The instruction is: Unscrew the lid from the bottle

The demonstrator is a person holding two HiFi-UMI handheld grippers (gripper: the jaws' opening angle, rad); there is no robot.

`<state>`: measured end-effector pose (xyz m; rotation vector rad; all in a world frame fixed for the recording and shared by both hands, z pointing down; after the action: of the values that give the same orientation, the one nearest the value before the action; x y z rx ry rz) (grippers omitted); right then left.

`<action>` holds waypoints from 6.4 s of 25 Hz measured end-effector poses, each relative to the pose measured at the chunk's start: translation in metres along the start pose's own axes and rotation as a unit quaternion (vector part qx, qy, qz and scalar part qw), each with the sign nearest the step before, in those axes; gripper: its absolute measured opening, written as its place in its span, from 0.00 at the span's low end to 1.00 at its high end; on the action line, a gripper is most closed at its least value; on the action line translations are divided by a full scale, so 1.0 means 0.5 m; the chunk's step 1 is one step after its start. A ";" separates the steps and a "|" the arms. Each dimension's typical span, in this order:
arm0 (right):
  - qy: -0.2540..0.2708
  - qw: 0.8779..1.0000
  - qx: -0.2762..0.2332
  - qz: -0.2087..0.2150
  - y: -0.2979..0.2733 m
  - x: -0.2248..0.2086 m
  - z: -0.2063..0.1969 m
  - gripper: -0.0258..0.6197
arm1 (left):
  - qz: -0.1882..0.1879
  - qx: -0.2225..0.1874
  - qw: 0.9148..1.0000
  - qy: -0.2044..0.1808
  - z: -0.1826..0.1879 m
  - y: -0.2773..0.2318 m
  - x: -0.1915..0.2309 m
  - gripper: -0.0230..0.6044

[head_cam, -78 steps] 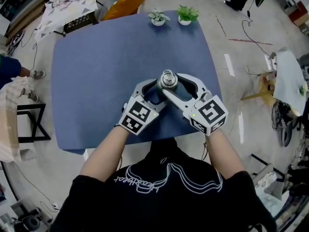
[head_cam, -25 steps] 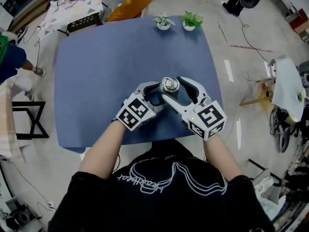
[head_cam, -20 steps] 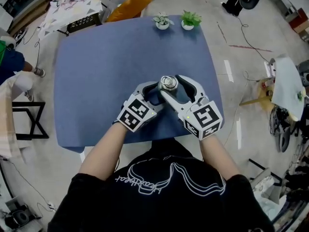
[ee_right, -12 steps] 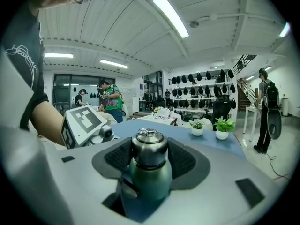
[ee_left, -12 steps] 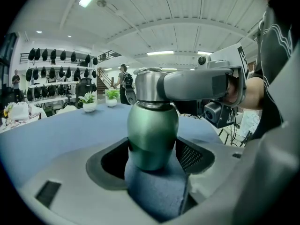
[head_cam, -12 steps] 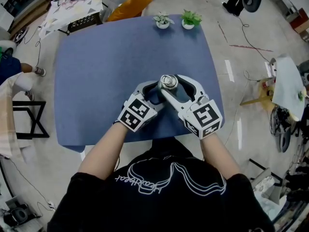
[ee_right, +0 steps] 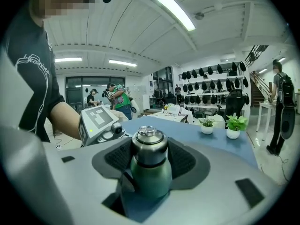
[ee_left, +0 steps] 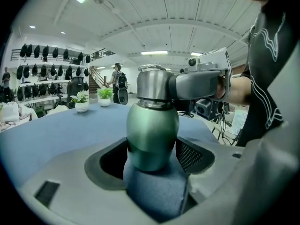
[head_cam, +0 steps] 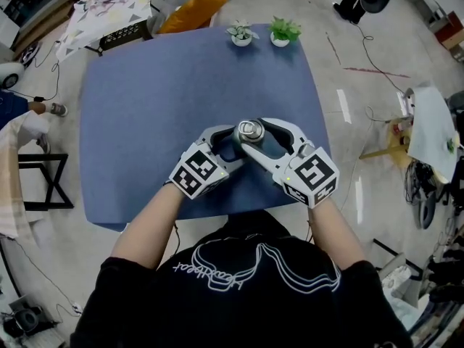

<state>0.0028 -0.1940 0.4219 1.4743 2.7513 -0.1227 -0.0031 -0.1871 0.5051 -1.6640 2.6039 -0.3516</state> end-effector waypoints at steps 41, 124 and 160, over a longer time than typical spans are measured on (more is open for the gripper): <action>0.024 0.958 0.088 0.272 -0.014 0.022 0.006 0.57 | -0.163 0.049 0.985 -0.033 -0.003 0.001 -0.001 0.55; 0.020 0.974 0.015 0.223 -0.015 0.027 0.016 0.44 | -0.102 0.026 0.994 -0.014 0.003 0.066 0.009 0.55; -0.030 0.986 -0.161 -0.010 0.350 0.212 0.264 0.44 | 0.193 -0.222 0.953 0.076 0.396 0.258 -0.347 0.04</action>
<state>0.0869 -0.0196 0.2742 1.3350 2.5830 0.2614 -0.0148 -0.0136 0.2693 -1.1904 3.2188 0.1404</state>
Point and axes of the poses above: the fingertips, and each gripper's own axes: y backward along the fingers, x to its left, z out of its top, the point moved 1 cm from there along y, backward along the fingers, and after that the axes turned 15 degrees about -x, right-handed, at the moved point
